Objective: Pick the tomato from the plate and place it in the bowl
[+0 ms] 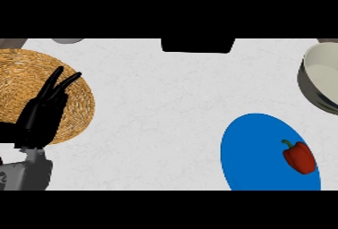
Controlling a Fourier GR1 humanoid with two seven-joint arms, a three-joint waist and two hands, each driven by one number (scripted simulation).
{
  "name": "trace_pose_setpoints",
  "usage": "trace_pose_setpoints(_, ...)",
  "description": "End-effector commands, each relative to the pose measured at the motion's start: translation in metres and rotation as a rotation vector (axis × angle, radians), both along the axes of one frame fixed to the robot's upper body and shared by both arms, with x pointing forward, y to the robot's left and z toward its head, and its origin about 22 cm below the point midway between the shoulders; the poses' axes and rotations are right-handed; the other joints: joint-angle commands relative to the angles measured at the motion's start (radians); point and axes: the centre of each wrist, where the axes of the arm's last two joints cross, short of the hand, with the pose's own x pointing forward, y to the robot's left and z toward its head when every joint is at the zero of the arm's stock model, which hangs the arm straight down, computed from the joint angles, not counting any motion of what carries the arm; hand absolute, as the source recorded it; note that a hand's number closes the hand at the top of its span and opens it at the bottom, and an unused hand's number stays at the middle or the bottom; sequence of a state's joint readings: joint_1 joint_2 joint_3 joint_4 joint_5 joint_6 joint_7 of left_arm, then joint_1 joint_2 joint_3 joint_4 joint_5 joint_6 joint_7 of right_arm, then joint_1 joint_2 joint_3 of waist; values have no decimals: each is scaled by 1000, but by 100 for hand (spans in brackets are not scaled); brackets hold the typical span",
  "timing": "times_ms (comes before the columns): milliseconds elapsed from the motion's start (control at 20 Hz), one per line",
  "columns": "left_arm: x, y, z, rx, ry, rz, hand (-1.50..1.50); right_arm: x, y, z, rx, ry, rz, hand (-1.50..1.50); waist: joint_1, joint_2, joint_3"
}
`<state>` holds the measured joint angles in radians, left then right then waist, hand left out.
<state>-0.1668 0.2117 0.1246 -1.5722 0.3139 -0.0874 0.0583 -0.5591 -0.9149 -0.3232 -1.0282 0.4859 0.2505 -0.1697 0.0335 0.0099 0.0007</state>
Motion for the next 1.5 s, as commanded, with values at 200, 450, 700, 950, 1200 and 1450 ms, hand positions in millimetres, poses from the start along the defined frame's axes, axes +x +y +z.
trace_pose_setpoints(200, -3, -1, 3, 8, -13, -9, 0, 34, -16, -47, 17, 25, -37, 150, 27, 9, 2)
trace_pose_setpoints(450, 11, -12, 15, 5, -4, -56, 0, 50, -6, -62, -49, 179, -35, 150, 47, 19, 3)
trace_pose_setpoints(700, 12, -5, 9, 5, -8, -45, 0, 51, -8, -87, 106, 308, -99, 150, 48, 23, 4)
trace_pose_setpoints(950, 6, -15, 8, 2, -23, -54, 0, 54, -4, -94, 200, 304, 55, -150, 58, 23, 7)
trace_pose_setpoints(1200, 4, -10, 6, 4, -31, -54, 0, 58, -3, -89, 422, 91, 101, -150, 50, 25, 8)
trace_pose_setpoints(1450, 1, -11, 5, 3, -23, -32, 0, 54, -15, -72, 722, -86, 76, -150, 42, 20, 7)
